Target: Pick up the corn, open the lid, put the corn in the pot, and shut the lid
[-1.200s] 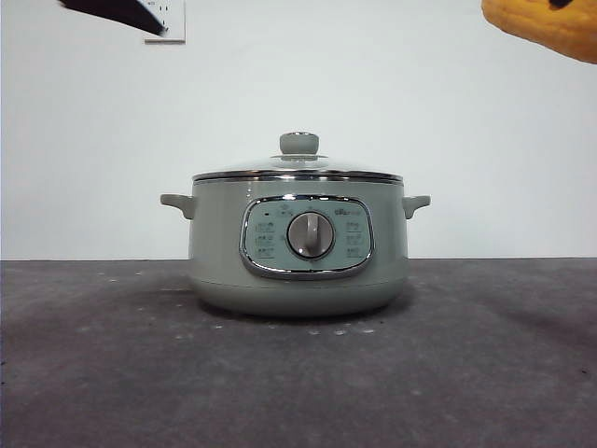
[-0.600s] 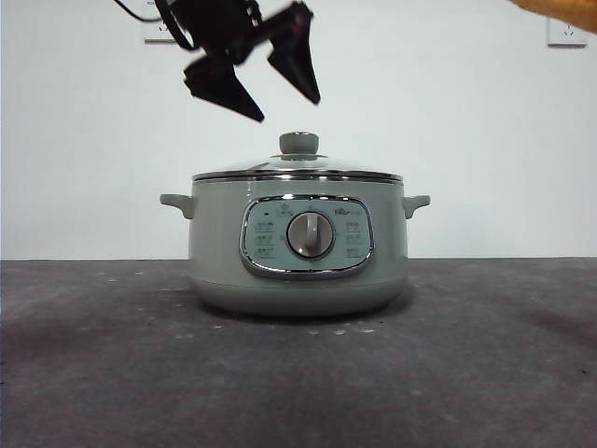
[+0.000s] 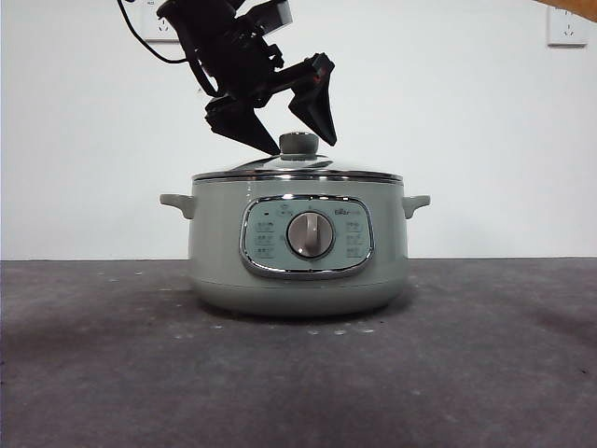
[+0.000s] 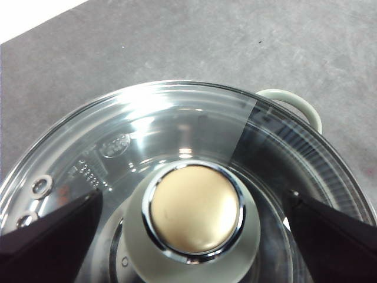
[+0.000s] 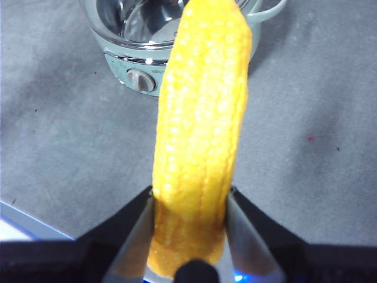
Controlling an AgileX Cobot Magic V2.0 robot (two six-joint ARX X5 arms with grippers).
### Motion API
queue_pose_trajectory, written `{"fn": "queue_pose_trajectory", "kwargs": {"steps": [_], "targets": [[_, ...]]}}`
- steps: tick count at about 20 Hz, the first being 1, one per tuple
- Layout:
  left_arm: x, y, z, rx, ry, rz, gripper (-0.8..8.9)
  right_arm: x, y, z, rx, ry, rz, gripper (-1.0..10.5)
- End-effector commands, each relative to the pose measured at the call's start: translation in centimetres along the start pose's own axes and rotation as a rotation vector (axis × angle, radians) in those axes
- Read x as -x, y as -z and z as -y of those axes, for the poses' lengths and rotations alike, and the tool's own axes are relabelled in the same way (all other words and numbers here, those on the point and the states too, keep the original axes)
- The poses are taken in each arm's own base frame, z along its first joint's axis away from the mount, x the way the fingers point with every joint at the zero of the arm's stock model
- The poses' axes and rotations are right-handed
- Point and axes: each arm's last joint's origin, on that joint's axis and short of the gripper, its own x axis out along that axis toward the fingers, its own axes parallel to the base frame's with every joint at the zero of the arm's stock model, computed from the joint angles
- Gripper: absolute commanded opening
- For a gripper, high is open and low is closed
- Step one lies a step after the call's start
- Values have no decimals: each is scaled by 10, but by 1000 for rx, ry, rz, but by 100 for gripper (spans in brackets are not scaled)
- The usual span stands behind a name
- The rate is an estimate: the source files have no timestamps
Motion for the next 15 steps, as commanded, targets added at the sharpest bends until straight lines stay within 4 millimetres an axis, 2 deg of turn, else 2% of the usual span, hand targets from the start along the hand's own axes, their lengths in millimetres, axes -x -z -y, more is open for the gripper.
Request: {"fn": "queue_pose_trajectory", "kwargs": {"steps": [1,12,15], "targets": [[-4,1,0,-12,-2,-3,468,2,-2,0,-9,1,14,-12],[-4,1,0,-11,-1,-4,12,2,-1,0,-9,1,12,-12],[-4,1,0,-12,7,0,-8,2,-1,0,-9,1,12,-12]]}}
